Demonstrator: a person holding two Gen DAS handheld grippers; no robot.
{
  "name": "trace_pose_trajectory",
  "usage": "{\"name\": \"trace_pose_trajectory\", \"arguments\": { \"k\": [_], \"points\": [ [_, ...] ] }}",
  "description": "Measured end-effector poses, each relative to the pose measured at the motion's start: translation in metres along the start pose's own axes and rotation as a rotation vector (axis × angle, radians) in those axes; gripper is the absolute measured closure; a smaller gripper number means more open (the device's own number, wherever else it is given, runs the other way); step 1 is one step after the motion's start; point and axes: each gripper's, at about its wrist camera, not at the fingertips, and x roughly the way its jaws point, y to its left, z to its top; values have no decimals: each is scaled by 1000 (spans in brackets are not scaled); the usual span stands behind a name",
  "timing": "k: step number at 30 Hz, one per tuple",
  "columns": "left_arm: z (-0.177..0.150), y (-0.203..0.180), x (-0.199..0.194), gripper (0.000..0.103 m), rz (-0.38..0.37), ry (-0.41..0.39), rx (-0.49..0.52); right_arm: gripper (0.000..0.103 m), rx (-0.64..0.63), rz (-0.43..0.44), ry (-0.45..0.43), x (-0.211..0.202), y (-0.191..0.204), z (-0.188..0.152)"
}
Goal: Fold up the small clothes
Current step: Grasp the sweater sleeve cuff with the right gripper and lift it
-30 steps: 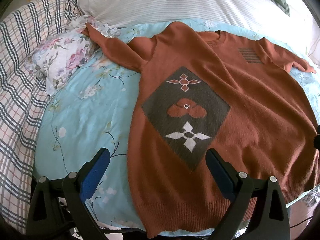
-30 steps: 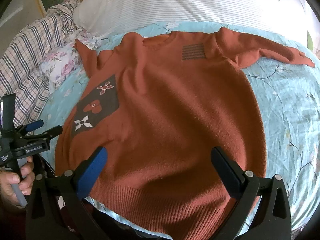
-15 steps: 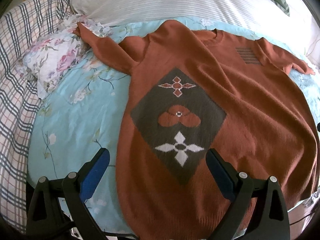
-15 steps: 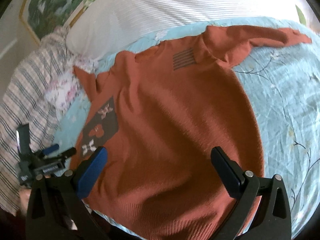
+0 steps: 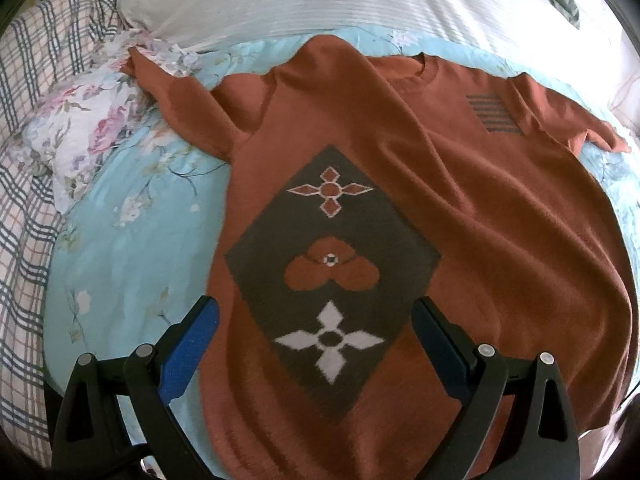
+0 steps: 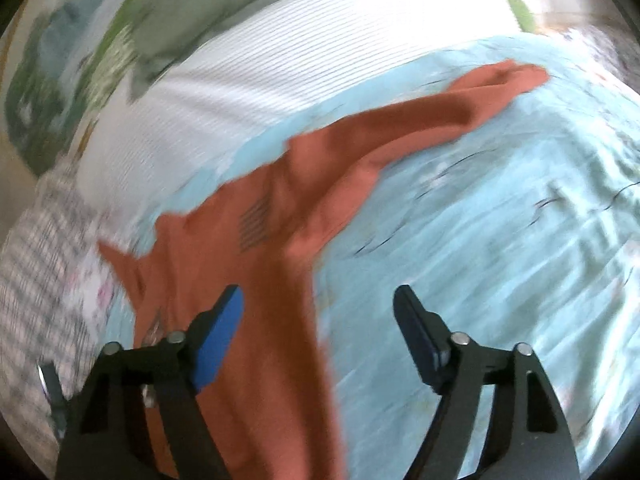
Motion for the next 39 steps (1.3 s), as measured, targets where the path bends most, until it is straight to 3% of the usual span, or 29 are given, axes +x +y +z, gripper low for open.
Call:
{"name": "trace_pose_trajectory", "arguments": {
  "k": [7, 17, 21, 23, 24, 25, 30, 35, 39],
  "points": [
    [12, -14, 14, 6, -5, 21, 13, 42, 123, -83, -46, 9, -67, 54],
    [31, -43, 35, 6, -20, 64, 48, 42, 345, -172, -140, 41, -190, 151],
    [37, -51, 38, 6, -31, 62, 49, 42, 393, -227, -166, 62, -219, 176],
    [39, -52, 39, 6, -44, 64, 41, 56, 438, -185, -195, 68, -232, 184],
    [40, -53, 40, 6, -46, 66, 40, 82, 446, -176, -196, 70, -233, 186],
    [40, -53, 41, 6, -50, 67, 40, 91, 443, -166, -195, 70, -230, 188],
    [38, -50, 44, 6, -48, 66, 46, 91, 299, -75, -201, 62, -173, 190],
    [35, -43, 40, 6, -52, 43, 41, 91, 190, 93, -122, 67, -88, 165],
    [34, -29, 36, 6, -77, 29, 8, 91, 145, 265, -9, 90, -8, 132]
  ]
}}
